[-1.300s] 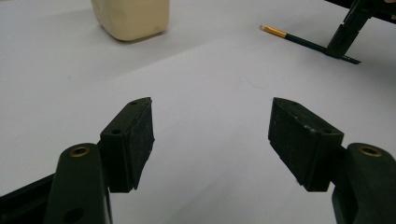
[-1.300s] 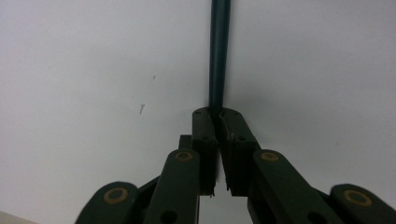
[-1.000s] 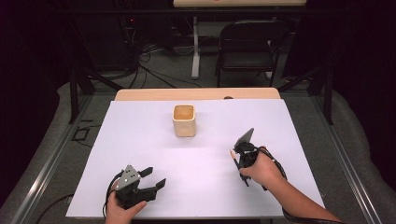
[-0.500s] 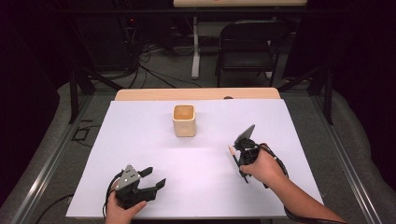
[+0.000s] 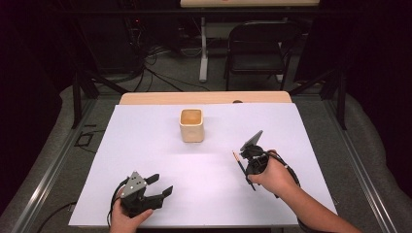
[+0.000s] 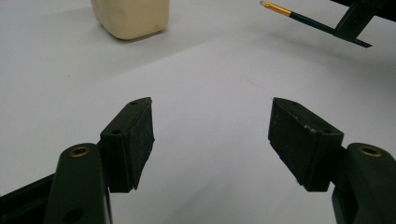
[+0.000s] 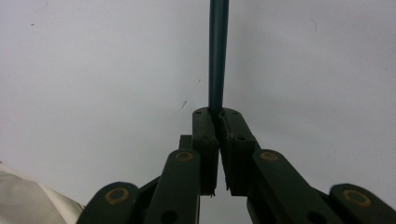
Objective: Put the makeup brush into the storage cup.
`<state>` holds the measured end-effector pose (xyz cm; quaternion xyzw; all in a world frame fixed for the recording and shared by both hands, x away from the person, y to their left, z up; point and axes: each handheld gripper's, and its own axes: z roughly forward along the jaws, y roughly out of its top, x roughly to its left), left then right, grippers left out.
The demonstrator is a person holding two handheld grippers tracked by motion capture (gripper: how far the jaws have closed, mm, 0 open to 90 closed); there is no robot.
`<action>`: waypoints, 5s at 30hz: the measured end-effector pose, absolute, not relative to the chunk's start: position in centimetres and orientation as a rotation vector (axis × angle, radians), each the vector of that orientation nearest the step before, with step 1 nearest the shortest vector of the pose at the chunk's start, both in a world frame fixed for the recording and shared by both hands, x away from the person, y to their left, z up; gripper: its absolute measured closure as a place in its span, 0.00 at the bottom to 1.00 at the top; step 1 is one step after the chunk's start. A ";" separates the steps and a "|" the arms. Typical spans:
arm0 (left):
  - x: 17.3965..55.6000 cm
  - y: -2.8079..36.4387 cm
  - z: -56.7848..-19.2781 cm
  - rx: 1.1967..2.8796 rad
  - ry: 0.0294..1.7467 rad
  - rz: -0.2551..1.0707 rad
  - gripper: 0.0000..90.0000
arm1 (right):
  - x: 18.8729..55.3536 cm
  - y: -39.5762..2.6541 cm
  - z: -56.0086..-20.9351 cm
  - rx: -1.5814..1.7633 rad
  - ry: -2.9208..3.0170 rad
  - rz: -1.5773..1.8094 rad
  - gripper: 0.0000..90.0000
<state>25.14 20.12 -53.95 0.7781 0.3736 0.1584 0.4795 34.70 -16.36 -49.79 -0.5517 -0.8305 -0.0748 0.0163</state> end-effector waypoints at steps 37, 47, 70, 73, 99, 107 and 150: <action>25.4 20.1 -54.2 1.907 0.917 0.382 0.35 | 33.7 -16.4 -48.0 -1.226 -3.036 -0.618 0.94; 25.4 20.0 -54.3 1.916 0.918 0.382 0.35 | 33.4 -16.4 -48.2 -1.151 -3.074 -0.755 0.94; 25.7 19.9 -54.4 1.922 0.917 0.380 0.35 | 33.0 -15.6 -48.2 -1.113 -3.046 -1.134 0.94; 25.7 19.9 -54.5 1.921 0.918 0.380 0.35 | 32.9 -15.5 -48.1 -1.107 -3.047 -1.152 0.94; 26.1 20.1 -54.7 1.927 0.953 0.388 0.35 | 32.0 -15.8 -48.5 -1.102 -2.883 -1.540 0.94; 26.3 20.3 -54.7 1.917 0.972 0.396 0.35 | 31.0 -15.1 -48.8 -1.044 -2.862 -1.579 0.94; 26.3 16.5 -49.1 1.772 0.845 0.391 0.42 | 29.2 -13.6 -51.0 -0.964 -2.676 -1.893 0.94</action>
